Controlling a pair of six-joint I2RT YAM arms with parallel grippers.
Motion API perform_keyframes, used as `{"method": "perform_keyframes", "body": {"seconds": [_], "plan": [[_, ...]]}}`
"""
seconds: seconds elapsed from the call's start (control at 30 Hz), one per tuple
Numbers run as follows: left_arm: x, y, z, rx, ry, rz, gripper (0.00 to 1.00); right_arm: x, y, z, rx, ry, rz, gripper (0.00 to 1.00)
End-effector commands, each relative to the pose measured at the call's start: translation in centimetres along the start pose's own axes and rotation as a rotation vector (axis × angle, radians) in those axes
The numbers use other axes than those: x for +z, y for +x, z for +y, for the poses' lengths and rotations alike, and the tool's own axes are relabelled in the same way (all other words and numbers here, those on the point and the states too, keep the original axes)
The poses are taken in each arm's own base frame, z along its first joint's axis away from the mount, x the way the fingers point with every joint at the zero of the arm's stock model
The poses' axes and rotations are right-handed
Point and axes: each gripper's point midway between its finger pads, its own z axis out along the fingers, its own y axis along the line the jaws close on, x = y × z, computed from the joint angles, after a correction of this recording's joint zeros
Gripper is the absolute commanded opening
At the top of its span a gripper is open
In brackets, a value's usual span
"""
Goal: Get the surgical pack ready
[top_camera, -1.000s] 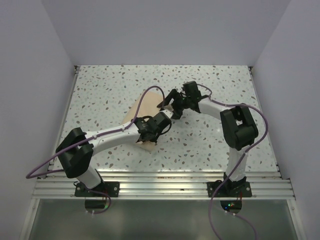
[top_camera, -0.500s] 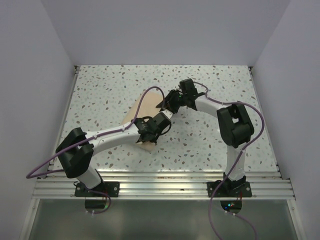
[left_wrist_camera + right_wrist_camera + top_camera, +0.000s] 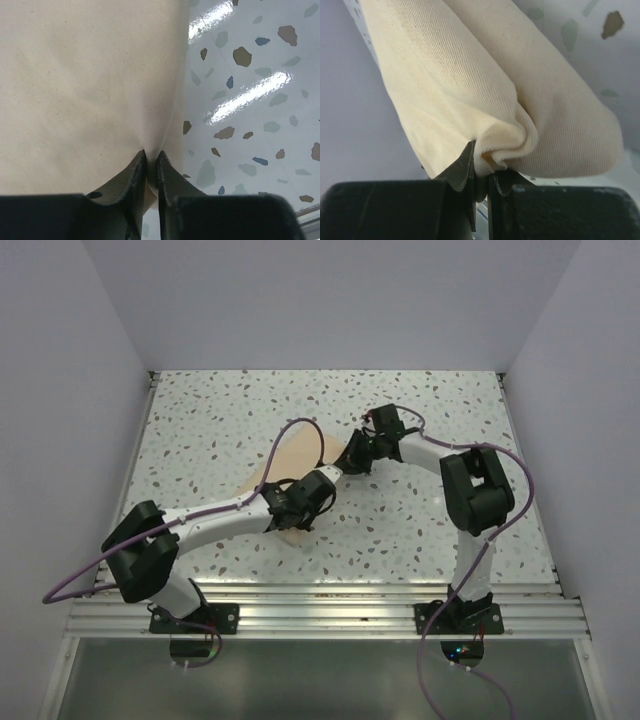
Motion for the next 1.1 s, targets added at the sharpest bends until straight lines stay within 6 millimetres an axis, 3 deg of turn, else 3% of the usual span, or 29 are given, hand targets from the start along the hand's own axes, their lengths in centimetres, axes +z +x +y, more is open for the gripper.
{"method": "perform_keyframes", "body": {"seconds": [0.0, 0.1, 0.17, 0.2, 0.3, 0.4, 0.47, 0.53, 0.67, 0.73, 0.83, 0.9, 0.97, 1.07], "plan": [[-0.5, 3.6, -0.3, 0.045, 0.036, 0.114, 0.21, -2.1, 0.5, -3.1, -0.104, 0.073, -0.022, 0.00], [-1.0, 3.4, -1.0, 0.033, 0.085, 0.100, 0.41, -2.7, 1.7, -4.6, -0.106, 0.075, -0.010, 0.00], [-2.1, 2.7, -1.8, 0.011, 0.152, 0.061, 0.47, -3.2, 2.7, -4.7, -0.127, 0.055, 0.006, 0.03], [-2.7, 2.2, -2.2, 0.002, 0.180, 0.035, 0.51, -3.6, 2.9, -4.6, -0.154, 0.050, 0.006, 0.22], [-5.3, -0.3, -2.6, -0.058, 0.267, -0.065, 0.53, -5.4, 4.1, -4.6, -0.175, 0.072, 0.018, 0.41], [-6.9, -2.4, -1.6, -0.136, 0.314, -0.138, 0.51, -7.4, 5.2, -3.9, -0.177, 0.086, 0.027, 0.57], [-7.4, -3.9, -0.7, -0.200, 0.352, -0.175, 0.48, -8.8, 6.0, -3.0, -0.191, 0.077, 0.026, 0.65], [-7.4, -4.8, -0.2, -0.230, 0.370, -0.192, 0.45, -9.8, 6.7, -3.0, -0.180, 0.100, 0.049, 0.66], [-6.1, -5.9, -2.1, -0.216, 0.455, -0.176, 0.33, -11.1, 6.6, -1.6, -0.203, 0.083, 0.056, 0.64], [-5.5, -5.9, -3.2, -0.214, 0.500, -0.152, 0.29, -11.3, 5.0, -0.2, -0.212, 0.032, 0.021, 0.59], [-3.8, -5.6, -4.3, -0.217, 0.532, -0.113, 0.22, -10.7, 2.9, 2.4, -0.212, -0.079, -0.001, 0.46], [-2.7, -5.0, -4.7, -0.224, 0.539, -0.085, 0.18, -10.1, 1.4, 3.7, -0.231, -0.122, -0.020, 0.32], [-1.8, -3.8, -4.8, -0.233, 0.531, -0.053, 0.16, -8.4, 0.5, 3.2, -0.220, -0.131, 0.002, 0.19], [-0.6, -1.7, -4.8, -0.246, 0.519, 0.009, 0.15, -6.7, -0.5, 1.9, -0.193, -0.122, 0.003, 0.11]]}}
